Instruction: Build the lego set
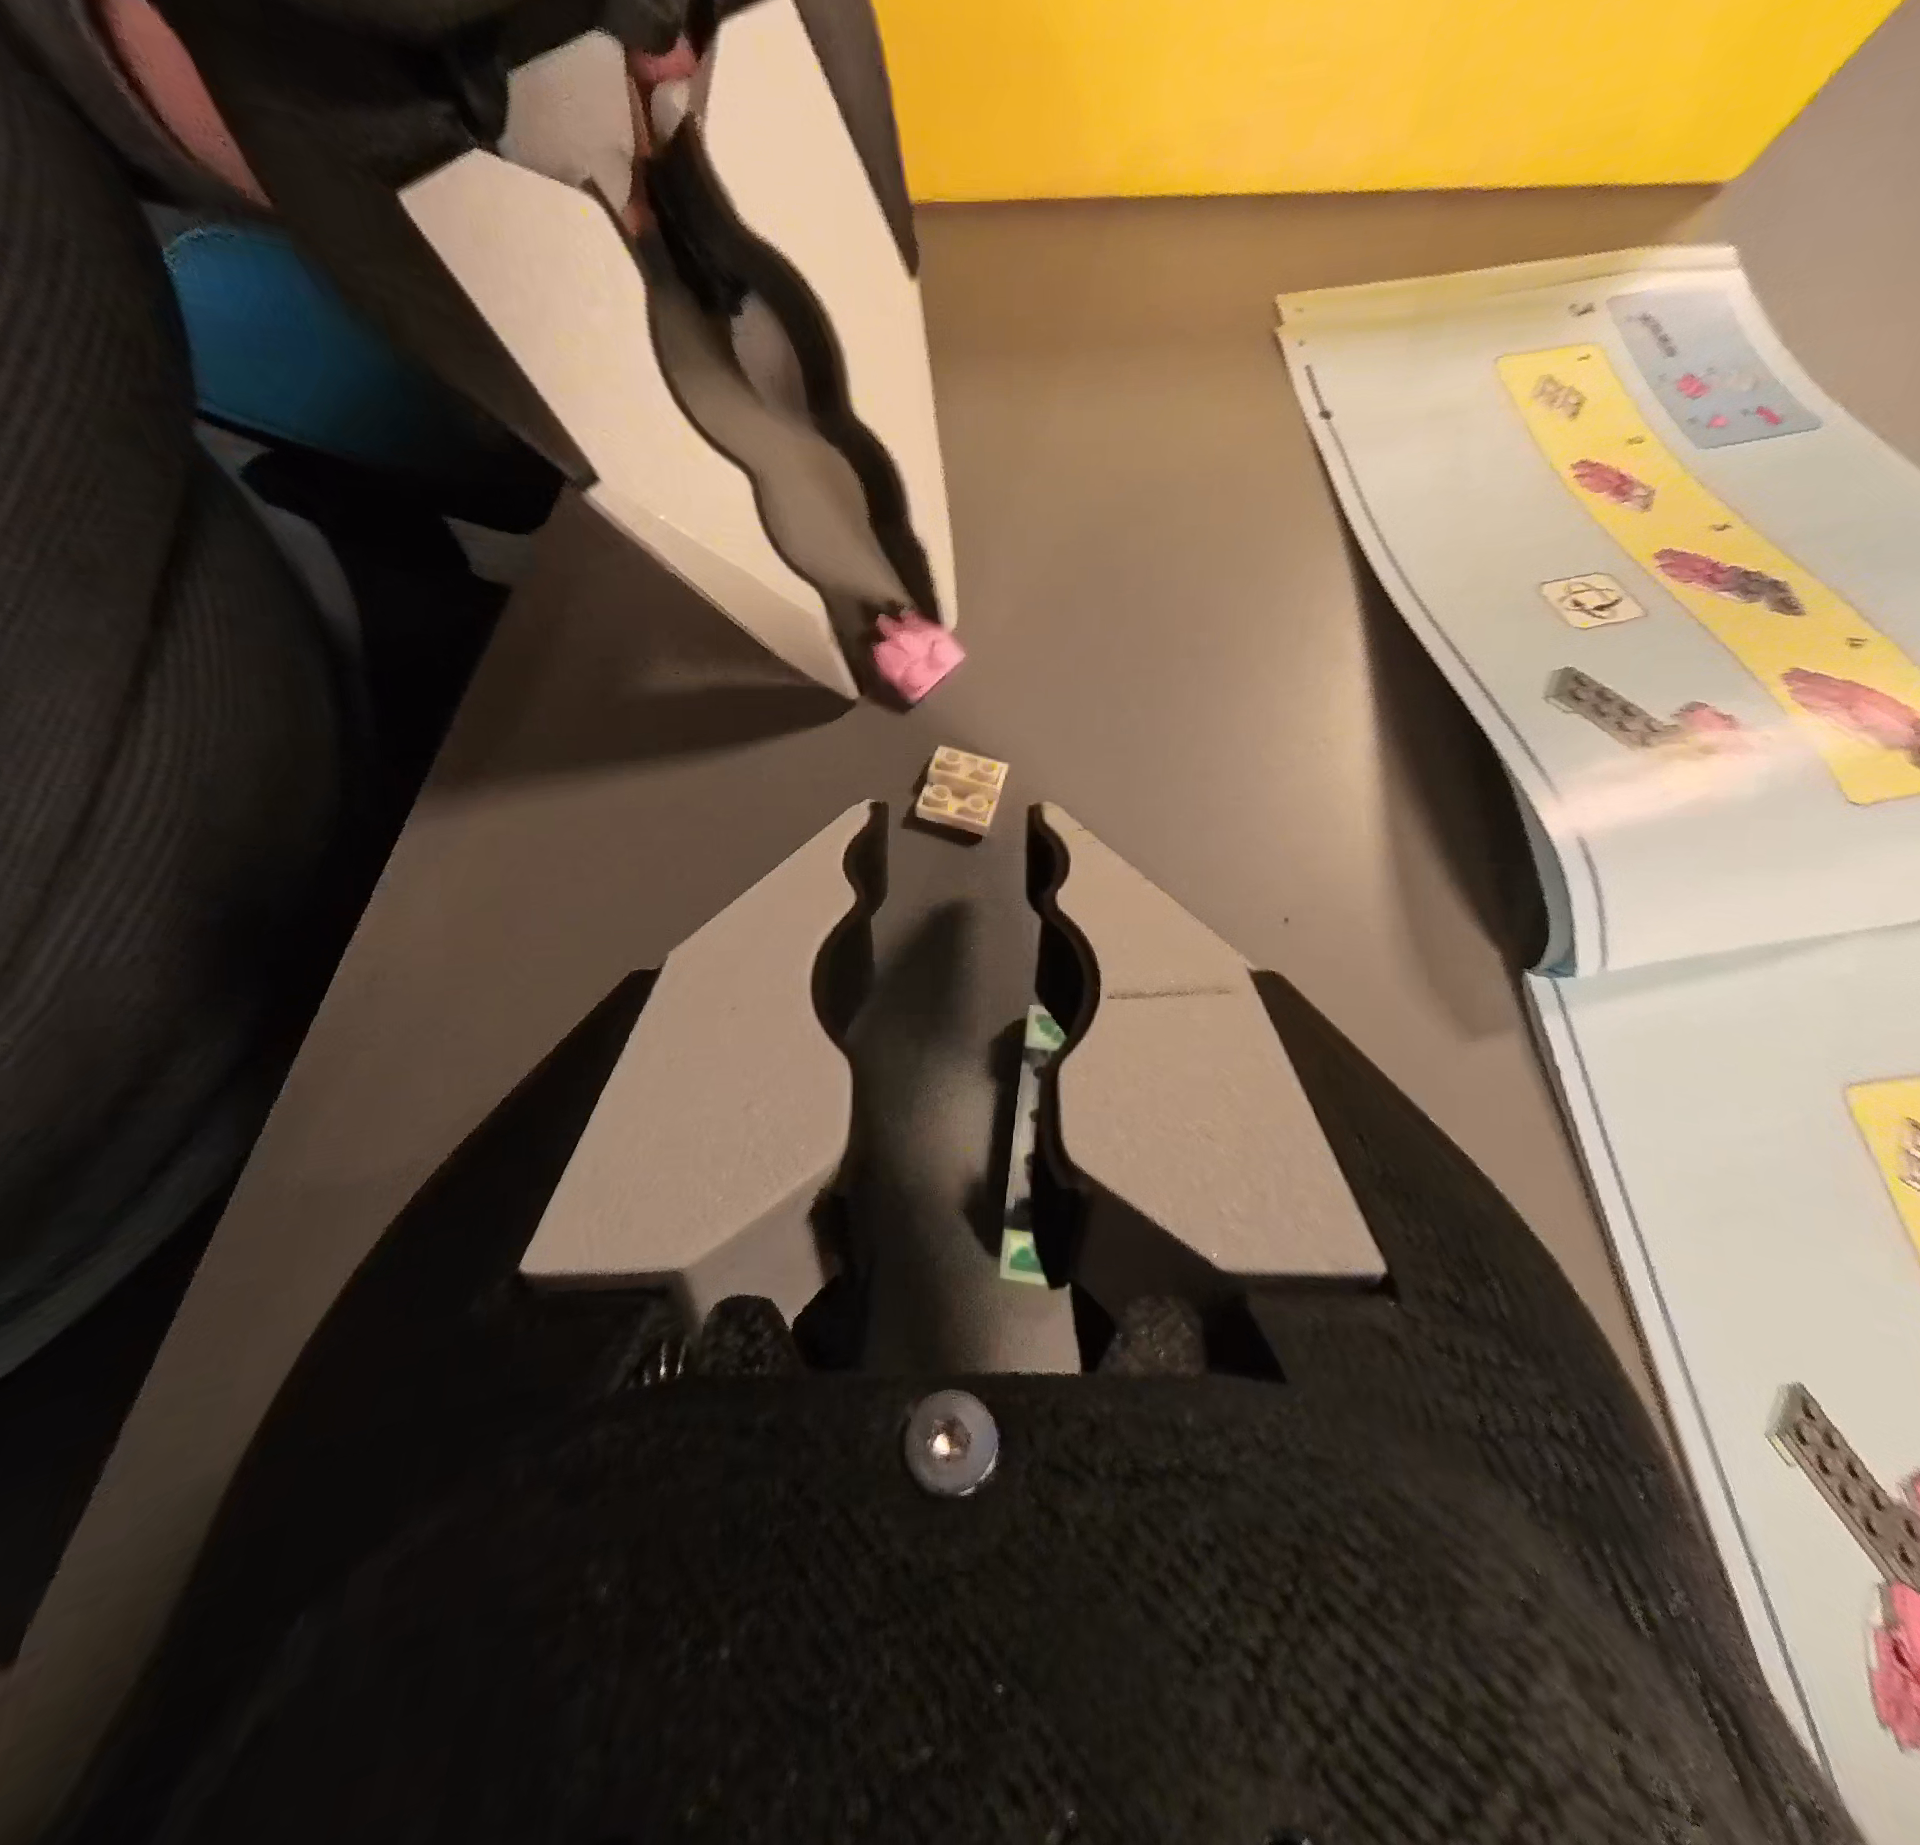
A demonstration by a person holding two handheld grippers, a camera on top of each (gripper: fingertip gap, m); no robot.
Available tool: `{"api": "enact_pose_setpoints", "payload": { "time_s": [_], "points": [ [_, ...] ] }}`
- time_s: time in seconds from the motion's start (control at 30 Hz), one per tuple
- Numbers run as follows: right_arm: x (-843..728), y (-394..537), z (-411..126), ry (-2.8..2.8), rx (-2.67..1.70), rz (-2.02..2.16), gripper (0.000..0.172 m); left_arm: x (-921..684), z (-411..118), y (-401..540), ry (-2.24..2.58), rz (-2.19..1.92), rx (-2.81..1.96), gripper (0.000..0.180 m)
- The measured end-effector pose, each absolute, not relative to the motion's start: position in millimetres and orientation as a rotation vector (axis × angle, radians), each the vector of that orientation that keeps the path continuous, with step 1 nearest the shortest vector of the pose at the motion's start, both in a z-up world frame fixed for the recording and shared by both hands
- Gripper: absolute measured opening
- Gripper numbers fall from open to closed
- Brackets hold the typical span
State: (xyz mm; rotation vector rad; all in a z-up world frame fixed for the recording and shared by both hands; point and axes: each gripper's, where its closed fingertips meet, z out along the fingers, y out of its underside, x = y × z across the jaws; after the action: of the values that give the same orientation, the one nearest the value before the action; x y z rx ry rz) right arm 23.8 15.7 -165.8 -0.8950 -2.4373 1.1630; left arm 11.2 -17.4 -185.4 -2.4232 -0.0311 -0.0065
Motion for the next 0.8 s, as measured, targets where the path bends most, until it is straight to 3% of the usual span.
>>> {"api": "enact_pose_setpoints", "payload": {
  "time_s": [0.03, 0.17, 0.37, 0.67, 0.8],
  "points": [
    [24, 17, -164, -2.408, -0.904, 1.158, 0.025, 12, -185, -17, -0.032, -0.011, -2.419, 0.015],
    [29, 16, -161, -2.275, -0.978, 1.109, 0.032, 14, -185, -16, -0.072, -0.032, -2.404, 0.015],
    [59, 14, -162, -2.151, -1.1, 1.079, 0.032, 55, -182, -8, -0.058, -0.312, -2.339, 0.015],
    [68, 44, -147, -1.834, -1.243, 1.045, 0.031, 74, -182, 15, 0.031, -0.378, -2.32, 0.015],
    [72, 39, -140, -1.796, -1.286, 1.112, 0.031, 73, -177, 9, 0.046, -0.421, -2.306, 0.029]
  ]
}}
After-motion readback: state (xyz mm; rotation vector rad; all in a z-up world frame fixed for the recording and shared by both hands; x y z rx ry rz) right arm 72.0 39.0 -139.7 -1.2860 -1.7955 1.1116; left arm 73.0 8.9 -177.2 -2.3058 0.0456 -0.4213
